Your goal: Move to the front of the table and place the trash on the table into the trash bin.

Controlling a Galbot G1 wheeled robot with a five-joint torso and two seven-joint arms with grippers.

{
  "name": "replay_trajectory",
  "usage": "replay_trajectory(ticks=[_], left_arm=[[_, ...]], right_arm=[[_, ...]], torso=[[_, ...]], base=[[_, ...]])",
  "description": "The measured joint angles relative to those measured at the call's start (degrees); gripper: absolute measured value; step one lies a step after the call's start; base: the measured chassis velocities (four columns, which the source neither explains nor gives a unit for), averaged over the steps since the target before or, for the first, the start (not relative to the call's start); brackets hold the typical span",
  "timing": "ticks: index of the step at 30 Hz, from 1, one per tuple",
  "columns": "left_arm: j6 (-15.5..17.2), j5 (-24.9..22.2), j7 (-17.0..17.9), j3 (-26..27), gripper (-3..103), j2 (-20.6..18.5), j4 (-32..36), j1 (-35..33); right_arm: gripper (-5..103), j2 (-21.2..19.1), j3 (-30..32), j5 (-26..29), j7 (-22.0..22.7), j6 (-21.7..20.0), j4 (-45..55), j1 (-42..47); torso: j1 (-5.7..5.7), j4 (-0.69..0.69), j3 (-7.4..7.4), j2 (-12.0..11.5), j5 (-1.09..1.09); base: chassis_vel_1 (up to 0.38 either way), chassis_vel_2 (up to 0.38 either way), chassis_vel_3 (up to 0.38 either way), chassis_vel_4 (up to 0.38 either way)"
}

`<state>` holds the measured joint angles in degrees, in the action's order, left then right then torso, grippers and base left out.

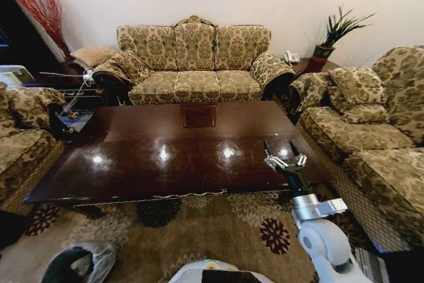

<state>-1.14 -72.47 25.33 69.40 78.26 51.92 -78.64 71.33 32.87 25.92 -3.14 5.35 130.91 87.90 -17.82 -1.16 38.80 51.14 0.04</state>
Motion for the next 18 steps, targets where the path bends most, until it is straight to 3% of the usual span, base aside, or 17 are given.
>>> replay_trajectory(ticks=[1,3,5,6,11,14,18], left_arm=[[0.7,0.1,-0.8,0.1,-1,0.3,0.2,0.0],[1.6,1.1,-2.7,0.2,10,0.6,1.1,-0.5],[1.6,2.0,-3.2,0.2,10,0.7,1.1,-0.7],[1.4,3.9,-3.6,0.3,20,0.7,0.9,-1.1],[1.3,5.7,-3.8,0.2,31,0.7,1.5,-2.2],[0.1,9.4,-3.9,0.6,47,1.7,4.0,-3.2],[-0.2,10.3,-2.3,0.8,58,3.4,6.8,-4.2]], right_arm=[[100,0.2,-0.5,-0.5,0.1,-0.3,0.5,0.0],[100,0.4,-0.9,-0.9,0.1,-0.3,0.7,0.2],[100,0.5,-1.0,-0.9,0.1,-0.3,0.7,0.4],[100,0.7,-1.0,-0.9,0.1,-0.1,0.7,0.7],[100,0.9,-1.1,-0.9,0.1,0.2,0.7,1.3],[100,1.0,-1.4,-0.4,0.1,0.3,0.9,1.4],[100,0.9,-1.6,0.2,0.1,0.6,0.9,1.3]], torso=[[0.00,0.00,0.00,0.0,-0.05],[0.00,0.01,0.00,0.0,-0.08],[0.00,0.00,0.00,0.0,-0.05],[0.00,0.00,0.00,0.0,-0.07],[0.00,-0.03,0.00,0.0,-0.02],[0.00,-0.01,0.00,0.0,-0.06],[0.00,0.00,0.00,0.0,-0.03]], base=[[0.000,0.000,0.000,0.000],[0.000,0.000,0.000,0.000],[0.000,0.000,0.000,0.000],[0.000,0.000,0.000,0.000],[0.000,0.000,0.000,0.000],[0.000,0.000,0.000,0.000],[0.000,0.000,0.000,0.000]])
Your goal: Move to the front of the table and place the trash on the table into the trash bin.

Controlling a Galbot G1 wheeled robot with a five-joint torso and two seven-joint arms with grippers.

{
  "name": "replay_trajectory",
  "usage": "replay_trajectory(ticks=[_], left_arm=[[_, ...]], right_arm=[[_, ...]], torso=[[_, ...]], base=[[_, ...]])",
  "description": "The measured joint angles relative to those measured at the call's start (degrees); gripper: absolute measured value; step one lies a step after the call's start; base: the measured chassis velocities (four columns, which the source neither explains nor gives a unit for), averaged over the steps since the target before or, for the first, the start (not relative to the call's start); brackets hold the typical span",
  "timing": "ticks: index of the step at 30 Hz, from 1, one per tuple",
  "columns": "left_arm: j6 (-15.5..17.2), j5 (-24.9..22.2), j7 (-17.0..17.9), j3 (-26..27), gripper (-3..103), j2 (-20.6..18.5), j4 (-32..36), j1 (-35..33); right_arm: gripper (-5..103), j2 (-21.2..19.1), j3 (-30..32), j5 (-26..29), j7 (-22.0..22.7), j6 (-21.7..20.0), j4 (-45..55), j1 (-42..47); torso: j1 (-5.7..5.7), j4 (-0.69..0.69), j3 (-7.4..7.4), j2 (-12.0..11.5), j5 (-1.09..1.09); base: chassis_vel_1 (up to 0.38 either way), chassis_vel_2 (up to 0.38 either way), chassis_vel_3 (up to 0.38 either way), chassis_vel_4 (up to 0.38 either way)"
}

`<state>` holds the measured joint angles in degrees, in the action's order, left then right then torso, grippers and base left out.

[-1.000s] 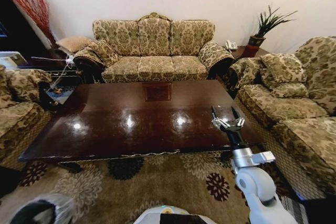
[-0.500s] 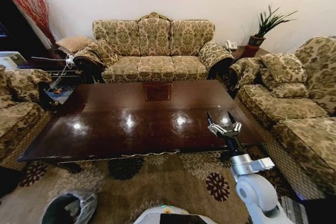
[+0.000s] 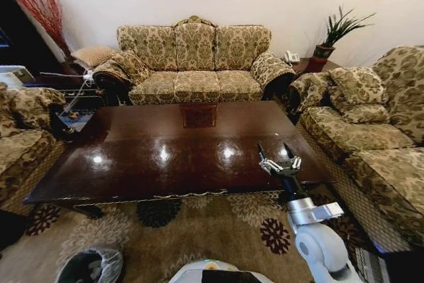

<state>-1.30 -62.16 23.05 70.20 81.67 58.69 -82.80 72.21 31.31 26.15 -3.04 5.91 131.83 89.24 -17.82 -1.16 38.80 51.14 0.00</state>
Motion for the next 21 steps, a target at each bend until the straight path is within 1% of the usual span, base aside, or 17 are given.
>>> replay_trajectory(ticks=[1,3,5,6,8,9,10,11,13,14,15,16,17,18,19,20,21], left_arm=[[0.0,0.0,0.0,0.0,58,0.0,0.0,0.0],[-0.2,0.5,-0.3,0.4,69,0.9,1.0,-1.0],[-0.3,-0.4,-1.8,1.3,80,2.2,2.0,-2.2],[-0.3,-0.4,-1.8,1.3,80,2.2,2.0,-2.2],[-0.3,-2.9,-2.6,2.1,90,3.1,2.8,-3.1],[-0.3,-4.6,-4.4,2.9,96,4.0,3.9,-4.4],[-0.6,-5.2,-6.1,3.2,98,4.5,4.9,-5.4],[-0.6,-5.2,-6.1,3.2,98,4.5,4.9,-5.4],[-1.3,-5.8,-8.6,3.6,100,5.0,6.0,-6.6],[-2.1,-6.4,-10.8,3.8,100,5.3,6.9,-7.3],[-2.1,-6.4,-10.8,3.8,100,5.3,6.9,-7.3],[-5.2,-7.2,-14.8,4.1,100,5.7,8.6,-8.1],[-8.0,-6.7,-16.9,4.1,100,5.7,9.4,-8.3],[-9.3,-6.1,-17.6,4.2,100,5.7,9.8,-8.4],[-9.3,-6.1,-17.6,4.2,100,5.7,9.8,-8.4],[-14.2,-2.5,-21.2,4.4,100,5.6,13.2,-9.6],[-15.0,-1.3,-22.2,4.6,100,5.7,14.9,-10.3]], right_arm=[[100,0.0,0.0,0.0,0.0,0.0,0.0,0.0],[100,0.1,0.2,0.7,0.0,0.3,0.0,-0.1],[100,0.1,0.5,1.6,0.0,0.4,-0.3,-0.5],[100,0.1,0.5,1.6,0.0,0.4,-0.3,-0.5],[100,0.0,0.5,1.9,0.3,0.5,-0.5,-1.1],[100,0.0,0.5,2.1,0.3,0.8,-0.6,-1.4],[100,0.0,0.6,2.2,0.3,1.0,-0.7,-1.6],[100,0.0,0.6,2.2,0.3,1.0,-0.7,-1.6],[100,0.3,0.6,2.6,0.3,1.3,-0.9,-1.7],[100,0.5,0.6,2.8,0.3,1.6,-1.1,-1.8],[100,0.5,0.6,2.8,0.3,1.6,-1.1,-1.8],[100,0.8,0.6,2.8,0.5,2.4,-1.6,-1.7],[100,0.9,0.7,2.6,1.1,2.7,-1.9,-1.6],[100,0.9,0.8,2.6,1.2,2.7,-2.0,-1.5],[100,0.9,0.8,2.6,1.2,2.7,-2.0,-1.5],[100,0.8,1.8,2.6,2.4,3.0,-3.0,-1.7],[100,0.6,2.3,2.4,2.7,3.2,-3.5,-1.9]], torso=[[0.00,0.00,0.00,0.0,0.00],[0.00,0.00,0.00,0.0,-0.01],[0.00,0.00,0.00,0.0,0.00],[0.00,0.00,0.00,0.0,0.00],[0.00,0.00,0.00,0.0,-0.01],[0.00,0.00,0.00,0.0,0.01],[0.00,-0.02,0.00,0.0,0.02],[0.00,-0.02,0.00,0.0,0.02],[0.00,-0.02,0.00,0.0,-0.02],[0.00,-0.03,0.00,0.0,-0.02],[0.00,-0.03,0.00,0.0,-0.02],[0.00,-0.02,0.00,0.0,0.01],[0.00,-0.01,0.00,0.0,0.01],[0.00,-0.01,0.00,0.0,0.01],[0.00,-0.01,0.00,0.0,0.01],[0.00,0.00,0.00,0.0,0.04],[0.00,0.01,0.00,0.0,0.01]], base=[[0.000,0.000,0.000,0.000],[0.000,0.000,0.000,0.000],[0.000,0.000,0.000,0.000],[0.000,0.000,0.000,0.000],[0.000,0.000,0.000,0.000],[0.000,0.000,0.000,0.000],[0.000,0.000,0.000,0.000],[0.000,0.000,0.000,0.000],[0.000,0.000,0.000,0.000],[0.000,0.000,0.000,0.000],[0.000,0.000,0.000,0.000],[0.000,0.000,0.000,0.000],[0.000,0.000,0.000,0.000],[0.000,0.000,0.000,0.000],[0.000,0.000,0.000,0.000],[0.000,0.000,0.000,0.000],[0.000,0.000,0.000,0.000]])
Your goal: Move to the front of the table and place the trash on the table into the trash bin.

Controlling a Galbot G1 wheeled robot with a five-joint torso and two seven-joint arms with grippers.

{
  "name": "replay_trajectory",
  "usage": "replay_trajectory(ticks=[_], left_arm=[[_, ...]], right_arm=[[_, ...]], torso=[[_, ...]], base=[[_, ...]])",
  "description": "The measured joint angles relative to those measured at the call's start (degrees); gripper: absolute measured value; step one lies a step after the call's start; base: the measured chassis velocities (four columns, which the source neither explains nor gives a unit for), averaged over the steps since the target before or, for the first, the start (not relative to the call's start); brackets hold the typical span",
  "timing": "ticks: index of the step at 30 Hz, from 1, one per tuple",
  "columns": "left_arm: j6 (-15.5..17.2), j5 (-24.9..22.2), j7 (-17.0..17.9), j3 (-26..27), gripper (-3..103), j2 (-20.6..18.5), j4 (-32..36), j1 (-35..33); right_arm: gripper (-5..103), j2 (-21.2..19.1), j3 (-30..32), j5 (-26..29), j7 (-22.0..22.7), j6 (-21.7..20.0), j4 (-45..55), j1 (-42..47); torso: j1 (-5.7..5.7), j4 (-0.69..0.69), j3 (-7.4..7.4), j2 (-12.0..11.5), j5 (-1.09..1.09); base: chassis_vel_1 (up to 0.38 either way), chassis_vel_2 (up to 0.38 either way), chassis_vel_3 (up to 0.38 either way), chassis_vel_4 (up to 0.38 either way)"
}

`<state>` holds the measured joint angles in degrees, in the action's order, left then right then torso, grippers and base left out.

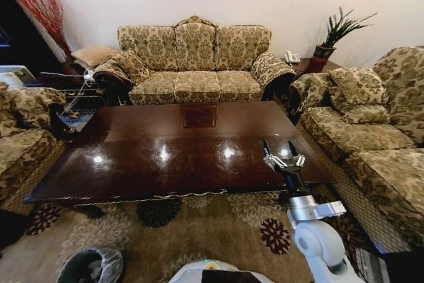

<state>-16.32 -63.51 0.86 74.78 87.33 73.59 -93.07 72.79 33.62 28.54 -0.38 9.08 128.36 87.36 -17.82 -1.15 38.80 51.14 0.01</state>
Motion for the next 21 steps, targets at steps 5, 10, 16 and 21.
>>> replay_trajectory(ticks=[5,10,16,21], left_arm=[[-0.3,8.6,-4.3,3.1,100,-1.0,21.8,-5.9],[1.8,16.1,-12.2,5.2,100,-8.7,43.5,-8.3],[10.4,22.5,-8.7,-9.1,100,-15.4,59.4,-7.6],[13.6,27.4,-4.9,-16.9,100,-13.7,62.5,-7.9]], right_arm=[[100,-2.0,1.9,-2.1,1.1,-4.6,0.1,-3.4],[100,2.3,-1.2,-7.2,3.6,-11.7,5.7,-3.9],[100,7.1,-0.7,-12.7,1.7,-10.8,9.7,7.1],[100,6.6,-1.0,-13.9,0.9,-9.7,9.7,8.1]], torso=[[0.01,-0.02,0.01,0.0,-0.03],[-0.01,-0.02,0.01,0.0,-0.02],[-0.01,0.04,0.01,0.0,0.02],[0.00,-0.04,0.00,0.0,-0.02]], base=[[0.000,0.000,0.000,0.000],[0.000,0.000,0.000,0.000],[0.000,0.000,0.000,0.000],[0.000,0.000,0.000,0.000]])
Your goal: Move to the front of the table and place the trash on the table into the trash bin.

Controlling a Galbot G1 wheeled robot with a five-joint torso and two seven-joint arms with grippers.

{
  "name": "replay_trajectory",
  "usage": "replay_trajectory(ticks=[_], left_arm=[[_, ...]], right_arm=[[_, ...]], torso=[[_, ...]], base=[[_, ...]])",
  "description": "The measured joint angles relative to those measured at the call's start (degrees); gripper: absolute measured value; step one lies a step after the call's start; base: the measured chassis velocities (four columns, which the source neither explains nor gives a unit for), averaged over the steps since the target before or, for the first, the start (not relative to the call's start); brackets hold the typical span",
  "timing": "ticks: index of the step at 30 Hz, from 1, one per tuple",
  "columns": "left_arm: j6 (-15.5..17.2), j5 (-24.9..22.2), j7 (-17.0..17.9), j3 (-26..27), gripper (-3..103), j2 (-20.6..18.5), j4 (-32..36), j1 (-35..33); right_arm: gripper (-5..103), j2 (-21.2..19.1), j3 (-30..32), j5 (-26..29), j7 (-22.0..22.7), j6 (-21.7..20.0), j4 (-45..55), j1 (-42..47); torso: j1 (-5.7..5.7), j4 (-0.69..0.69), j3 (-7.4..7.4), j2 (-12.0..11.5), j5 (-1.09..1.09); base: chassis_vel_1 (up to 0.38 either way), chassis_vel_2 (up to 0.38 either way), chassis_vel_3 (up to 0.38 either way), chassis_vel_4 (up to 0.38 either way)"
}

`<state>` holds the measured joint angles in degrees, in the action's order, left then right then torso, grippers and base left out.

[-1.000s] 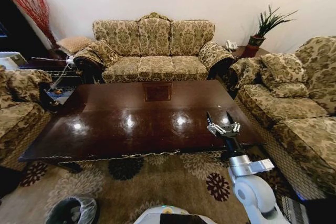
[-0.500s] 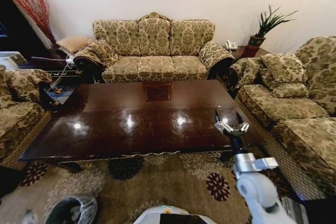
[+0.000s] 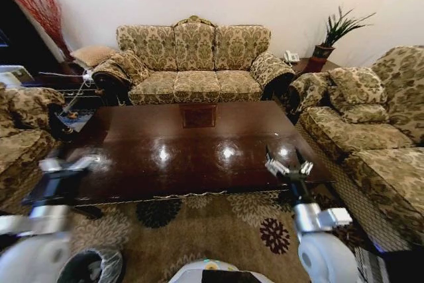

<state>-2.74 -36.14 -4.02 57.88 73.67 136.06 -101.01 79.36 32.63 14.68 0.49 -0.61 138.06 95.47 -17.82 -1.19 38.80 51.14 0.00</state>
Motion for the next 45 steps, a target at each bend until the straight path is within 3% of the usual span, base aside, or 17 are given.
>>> replay_trajectory(ticks=[5,13,45], left_arm=[[3.5,1.2,2.7,-3.0,100,1.6,1.7,0.5],[9.9,-0.1,6.9,-1.1,100,3.1,5.4,-1.3],[10.2,-0.3,7.1,-0.5,100,3.4,5.3,-1.6]], right_arm=[[100,0.2,0.2,1.7,-0.3,-0.5,1.0,0.7],[100,-3.0,0.9,2.9,-5.1,5.8,-1.5,-4.1],[100,-3.2,0.8,3.4,-4.6,5.2,-1.5,-4.3]], torso=[[0.00,0.04,0.00,0.0,0.01],[0.00,0.02,0.00,0.0,-0.01],[0.00,0.03,0.00,0.0,0.00]], base=[[0.000,0.000,0.000,0.000],[0.000,0.000,0.000,0.000],[0.000,0.000,0.000,0.000]])
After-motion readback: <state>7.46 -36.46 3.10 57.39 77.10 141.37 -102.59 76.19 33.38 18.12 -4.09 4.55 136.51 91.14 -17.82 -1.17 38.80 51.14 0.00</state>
